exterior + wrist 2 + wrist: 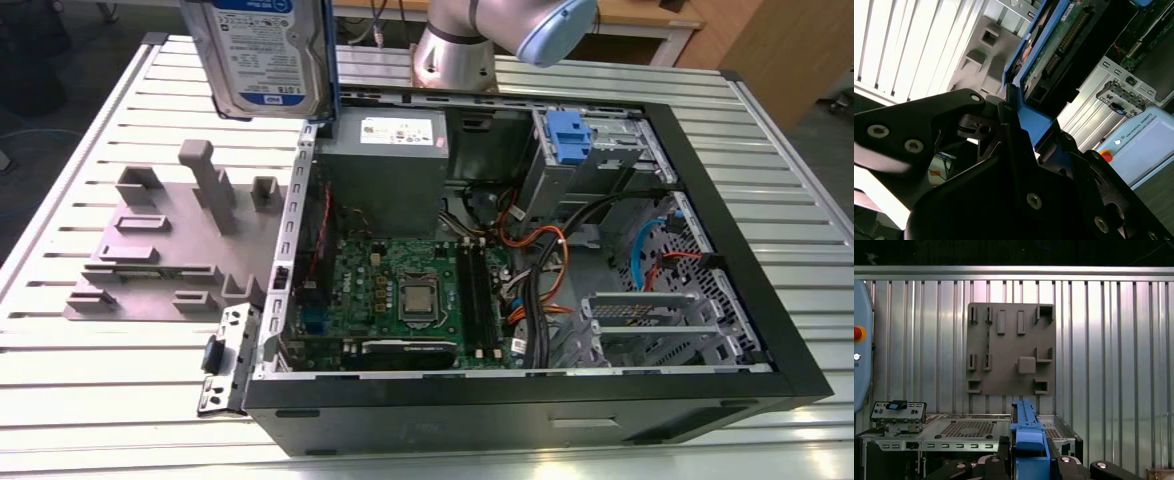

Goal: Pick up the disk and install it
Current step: 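Pick up the disk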

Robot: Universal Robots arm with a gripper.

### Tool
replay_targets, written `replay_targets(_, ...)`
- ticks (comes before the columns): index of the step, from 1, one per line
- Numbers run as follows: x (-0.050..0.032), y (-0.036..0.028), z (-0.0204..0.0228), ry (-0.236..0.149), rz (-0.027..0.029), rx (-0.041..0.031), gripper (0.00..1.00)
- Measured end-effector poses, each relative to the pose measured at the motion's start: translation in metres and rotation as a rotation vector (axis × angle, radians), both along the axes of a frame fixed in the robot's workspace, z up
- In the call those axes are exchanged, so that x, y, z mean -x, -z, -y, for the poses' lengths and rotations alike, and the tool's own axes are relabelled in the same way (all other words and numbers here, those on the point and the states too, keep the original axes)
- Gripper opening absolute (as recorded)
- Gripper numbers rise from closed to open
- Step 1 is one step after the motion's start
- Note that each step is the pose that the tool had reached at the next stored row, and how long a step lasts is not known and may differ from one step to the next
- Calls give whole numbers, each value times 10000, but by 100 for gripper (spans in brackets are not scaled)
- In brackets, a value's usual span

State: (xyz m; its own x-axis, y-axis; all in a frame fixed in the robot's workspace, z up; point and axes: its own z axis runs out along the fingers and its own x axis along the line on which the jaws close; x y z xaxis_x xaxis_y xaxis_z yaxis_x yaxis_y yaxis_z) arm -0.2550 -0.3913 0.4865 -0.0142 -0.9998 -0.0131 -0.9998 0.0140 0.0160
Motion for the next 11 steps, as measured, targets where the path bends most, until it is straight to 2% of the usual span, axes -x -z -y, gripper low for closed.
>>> replay_targets(11, -30, -1, 0, 0, -1, 1, 37)
